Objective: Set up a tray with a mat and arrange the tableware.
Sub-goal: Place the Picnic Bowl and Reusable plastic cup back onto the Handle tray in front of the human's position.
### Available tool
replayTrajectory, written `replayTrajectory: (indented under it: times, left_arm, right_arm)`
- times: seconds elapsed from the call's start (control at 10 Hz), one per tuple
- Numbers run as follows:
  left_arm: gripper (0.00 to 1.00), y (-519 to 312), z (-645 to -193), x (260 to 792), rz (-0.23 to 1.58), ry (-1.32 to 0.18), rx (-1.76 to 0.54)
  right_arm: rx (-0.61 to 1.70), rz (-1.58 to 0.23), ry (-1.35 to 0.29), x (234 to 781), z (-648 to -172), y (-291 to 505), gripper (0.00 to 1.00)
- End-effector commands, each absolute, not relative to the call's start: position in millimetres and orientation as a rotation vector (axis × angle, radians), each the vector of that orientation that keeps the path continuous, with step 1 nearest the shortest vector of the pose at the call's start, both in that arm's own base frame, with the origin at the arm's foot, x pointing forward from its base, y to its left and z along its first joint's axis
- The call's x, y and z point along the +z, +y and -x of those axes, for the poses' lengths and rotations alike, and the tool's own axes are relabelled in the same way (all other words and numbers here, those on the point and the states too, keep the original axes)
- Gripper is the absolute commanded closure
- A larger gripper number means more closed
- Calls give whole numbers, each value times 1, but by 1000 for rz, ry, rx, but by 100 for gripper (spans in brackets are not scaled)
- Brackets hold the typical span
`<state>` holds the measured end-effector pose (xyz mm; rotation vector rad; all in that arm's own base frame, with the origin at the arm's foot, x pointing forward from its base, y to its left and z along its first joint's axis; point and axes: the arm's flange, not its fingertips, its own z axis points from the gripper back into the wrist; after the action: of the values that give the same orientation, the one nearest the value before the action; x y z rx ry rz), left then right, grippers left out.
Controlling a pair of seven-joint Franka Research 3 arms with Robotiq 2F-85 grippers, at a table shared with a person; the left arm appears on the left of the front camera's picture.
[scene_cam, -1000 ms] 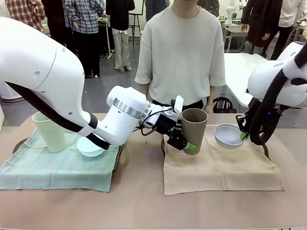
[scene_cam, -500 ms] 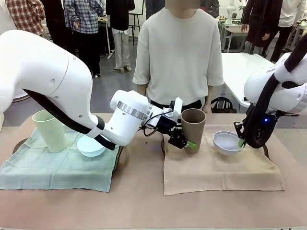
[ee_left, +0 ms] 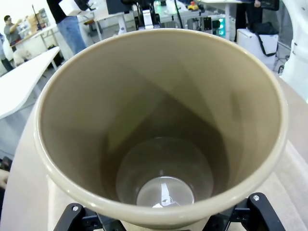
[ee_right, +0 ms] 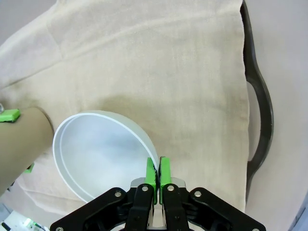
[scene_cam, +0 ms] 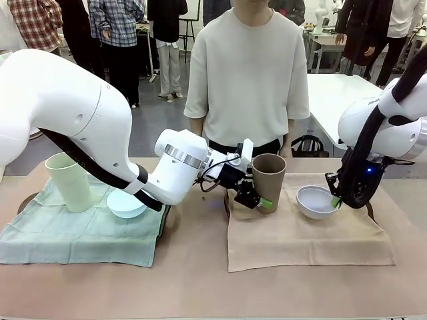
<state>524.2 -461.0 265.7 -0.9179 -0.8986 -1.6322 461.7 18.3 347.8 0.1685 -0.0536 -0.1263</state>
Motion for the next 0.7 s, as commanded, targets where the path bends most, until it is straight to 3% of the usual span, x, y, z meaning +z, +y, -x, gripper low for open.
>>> replayTrajectory:
  times: [0.0, 0.1, 0.2, 0.4, 0.5, 0.6]
  left_arm:
    - [19, -460, -526, 265, 923, -911, -1606]
    - [0, -460, -525, 266, 924, -908, -1603]
    - [0, -459, -525, 267, 921, -890, -1596]
    - [0, -455, -524, 271, 904, -837, -1578]
    - [0, -448, -525, 272, 893, -793, -1559]
    - [0, -441, -525, 274, 874, -752, -1547]
  right_arm:
    - [-109, -175, -62, 338, -471, 14, 53]
    - [-109, -172, -60, 335, -470, 13, 37]
    - [-109, -166, -64, 336, -470, 13, 0]
    - [-125, -116, -103, 350, -464, 12, 0]
    - [-124, -109, -131, 363, -458, 9, 51]
    - [-130, -103, -154, 376, -452, 6, 42]
